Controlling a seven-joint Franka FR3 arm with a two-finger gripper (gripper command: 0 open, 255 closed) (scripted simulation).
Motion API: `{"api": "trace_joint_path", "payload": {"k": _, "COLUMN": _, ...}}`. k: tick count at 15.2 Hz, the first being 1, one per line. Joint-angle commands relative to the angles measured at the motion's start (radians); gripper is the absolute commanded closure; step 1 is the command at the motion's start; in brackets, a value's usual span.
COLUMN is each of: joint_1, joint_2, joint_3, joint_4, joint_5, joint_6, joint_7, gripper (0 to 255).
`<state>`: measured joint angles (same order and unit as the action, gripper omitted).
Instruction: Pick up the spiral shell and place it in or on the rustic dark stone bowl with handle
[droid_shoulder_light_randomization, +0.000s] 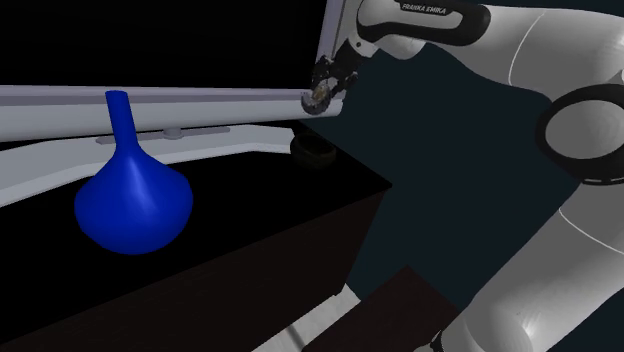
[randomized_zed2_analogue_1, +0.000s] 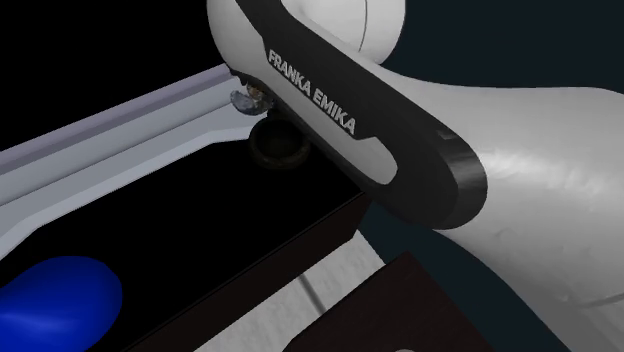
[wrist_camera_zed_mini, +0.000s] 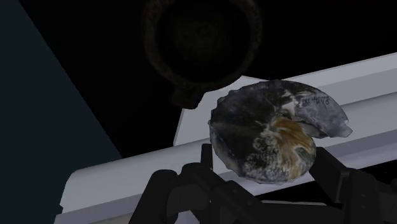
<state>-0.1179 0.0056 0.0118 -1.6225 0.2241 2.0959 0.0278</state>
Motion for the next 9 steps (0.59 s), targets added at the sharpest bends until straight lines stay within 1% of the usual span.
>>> {"api": "trace_joint_path", "payload": {"k": 1, "joint_1": -0.031, "joint_2": 0.034, "joint_3": -0.03, "joint_4": 0.054, "joint_5": 0.029, "joint_6": -0.034, "joint_7": -0.064, "gripper": 255}}
{"api": "trace_joint_path", "payload": {"k": 9, "joint_1": -0.029, "joint_2": 0.018, "joint_3": -0.027, "joint_4": -0.073, "joint_5": 0.043, "joint_6": 0.075, "joint_7": -0.092, "gripper": 255}}
